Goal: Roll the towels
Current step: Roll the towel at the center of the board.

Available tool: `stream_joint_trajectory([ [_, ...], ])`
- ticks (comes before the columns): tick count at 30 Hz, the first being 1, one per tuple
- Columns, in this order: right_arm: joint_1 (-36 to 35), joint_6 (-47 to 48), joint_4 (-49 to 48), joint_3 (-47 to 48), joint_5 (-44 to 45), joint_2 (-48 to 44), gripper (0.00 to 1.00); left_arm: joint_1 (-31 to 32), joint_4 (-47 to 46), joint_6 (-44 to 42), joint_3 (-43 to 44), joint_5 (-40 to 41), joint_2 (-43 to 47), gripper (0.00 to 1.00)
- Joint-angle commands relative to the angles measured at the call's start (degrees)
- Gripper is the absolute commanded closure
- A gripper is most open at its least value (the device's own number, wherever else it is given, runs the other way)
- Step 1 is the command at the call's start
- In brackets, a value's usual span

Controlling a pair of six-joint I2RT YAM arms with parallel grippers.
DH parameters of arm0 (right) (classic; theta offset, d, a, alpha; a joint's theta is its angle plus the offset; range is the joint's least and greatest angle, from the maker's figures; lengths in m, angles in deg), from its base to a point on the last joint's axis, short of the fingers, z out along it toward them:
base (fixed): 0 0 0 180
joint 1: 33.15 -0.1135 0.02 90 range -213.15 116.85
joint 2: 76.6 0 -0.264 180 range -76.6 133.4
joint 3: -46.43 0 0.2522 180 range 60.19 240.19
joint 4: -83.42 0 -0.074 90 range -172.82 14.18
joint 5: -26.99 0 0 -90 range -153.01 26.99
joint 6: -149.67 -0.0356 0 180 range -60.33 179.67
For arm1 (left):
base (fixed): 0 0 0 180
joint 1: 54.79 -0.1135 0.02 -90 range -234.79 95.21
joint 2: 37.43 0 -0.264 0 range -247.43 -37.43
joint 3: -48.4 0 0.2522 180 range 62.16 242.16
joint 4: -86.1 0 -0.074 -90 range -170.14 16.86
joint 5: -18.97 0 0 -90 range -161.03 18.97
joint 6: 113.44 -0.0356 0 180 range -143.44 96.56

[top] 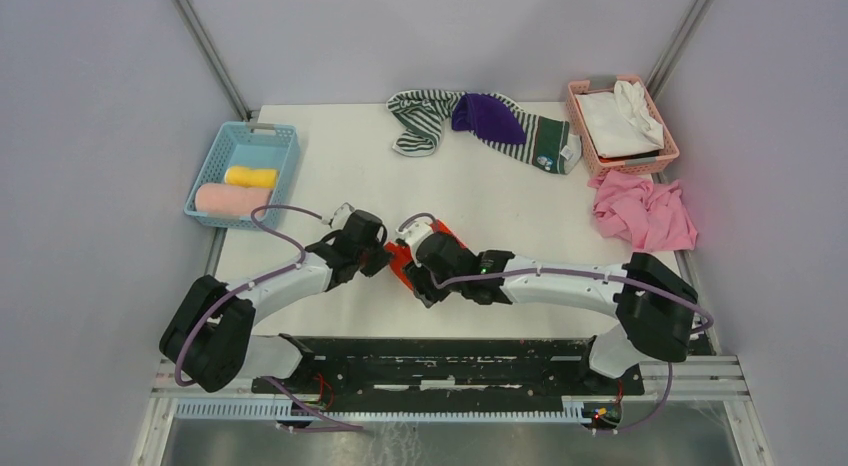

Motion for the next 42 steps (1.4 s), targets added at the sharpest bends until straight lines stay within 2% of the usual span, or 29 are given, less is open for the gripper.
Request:
stream_joint_trajectory([
  [1,-4.11,10.24,-3.95,2.55,14.69,1.23,0.45,0.6,3.6,-0.63,1.72,2.91,-0.19,0.97],
  [6,-6.94,16.17,-6.06,6.54,16.07,8.54,0.44,0.87,4.29,-0.13,2.11,3.17,-0.3,0.97],
  [15,-9.1,17.32,-6.23,8.0,19.37,18.05,0.46,1.09,4.29,1.28,1.49,2.82,-0.27,0.97],
  [18,-9.15,15.86,-4.74,7.54,20.43,19.51,0.58,1.09,4.0,1.66,1.02,2.56,0.44,0.97],
  [21,-8.73,14.2,-5.7,5.19,18.05,18.17,0.79,1.09,4.35,1.83,0.6,2.64,1.79,0.94],
  [23,-7.37,12.49,-6.81,3.44,13.32,16.41,0.93,1.01,5.07,2.13,0.18,3.0,3.42,0.9],
  [24,-6.17,11.36,-8.19,1.95,10.02,15.34,0.98,0.93,5.44,2.29,-0.15,3.18,4.58,0.85],
  [25,-4.86,10.2,-9.36,0.78,6.26,14.27,1.0,0.87,5.82,2.47,-0.54,3.45,5.71,0.79],
  [29,3.15,3.83,-16.6,-3.96,-13.0,11.57,1.0,-0.39,7.37,2.86,-2.2,3.3,11.77,0.6],
  [33,11.59,-7.96,-29.47,-9.24,-33.15,13.18,1.0,-1.84,7.59,3.14,-4.56,1.23,17.15,0.41],
  [38,19.52,-25.06,-48.55,-13.29,-46.89,20.63,0.99,-3.27,2.39,2.84,-8.83,-3.81,21.92,0.29],
  [42,23.8,-39.47,-64.93,-14.62,-54.11,28.1,0.99,-4.81,-4.66,2.44,-11.71,-8.04,22.11,0.23],
])
